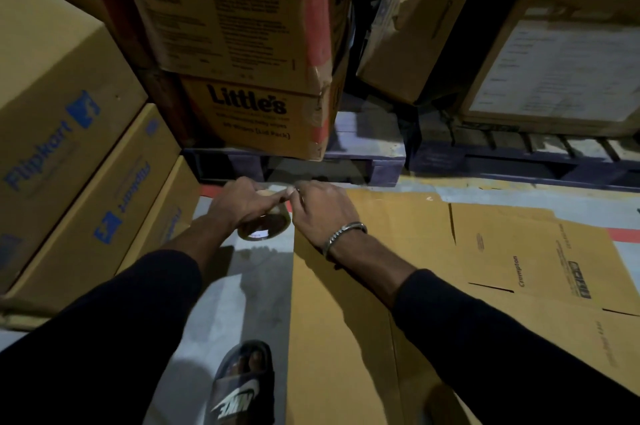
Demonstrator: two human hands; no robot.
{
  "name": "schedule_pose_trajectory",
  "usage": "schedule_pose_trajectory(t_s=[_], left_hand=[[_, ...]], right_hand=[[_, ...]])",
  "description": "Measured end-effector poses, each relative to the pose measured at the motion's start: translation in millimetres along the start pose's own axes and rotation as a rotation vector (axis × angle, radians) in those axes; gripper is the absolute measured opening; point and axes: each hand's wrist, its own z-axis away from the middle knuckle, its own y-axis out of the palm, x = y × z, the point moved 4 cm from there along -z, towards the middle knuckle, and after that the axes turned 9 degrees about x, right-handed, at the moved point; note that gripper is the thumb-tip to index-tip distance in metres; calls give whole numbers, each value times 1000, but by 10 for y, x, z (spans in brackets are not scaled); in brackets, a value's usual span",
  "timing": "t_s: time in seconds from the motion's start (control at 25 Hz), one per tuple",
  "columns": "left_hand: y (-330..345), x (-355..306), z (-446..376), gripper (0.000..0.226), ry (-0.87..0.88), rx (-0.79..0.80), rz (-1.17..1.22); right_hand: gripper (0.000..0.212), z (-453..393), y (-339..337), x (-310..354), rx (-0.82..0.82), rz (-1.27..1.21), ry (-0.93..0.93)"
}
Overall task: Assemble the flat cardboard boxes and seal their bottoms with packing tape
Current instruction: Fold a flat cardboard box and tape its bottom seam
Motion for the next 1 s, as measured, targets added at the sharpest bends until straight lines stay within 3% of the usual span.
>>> schedule_pose_trajectory(t_s=[0.12,0.24,0.44,0.76,0.84,1.0], left_hand=[[5,9,-19,103,11,5,-49],[11,30,-58,108,-1,15,-38],[13,44,-88,105,18,35,-3],[26,54,-86,100,2,57,19],[37,52,-90,91,15,73,47],[22,81,-4,53,92,147,252]], right_hand=[[43,34,10,-159,14,114,-40],[50,84,-158,-507,100,184,-3],[58,138,-374,-1063,285,-27,62],[103,177,-568,-1743,484,36,442],[93,209,-578,-1950,516,-22,537],[54,251,-482,-2192,397,-265,674]])
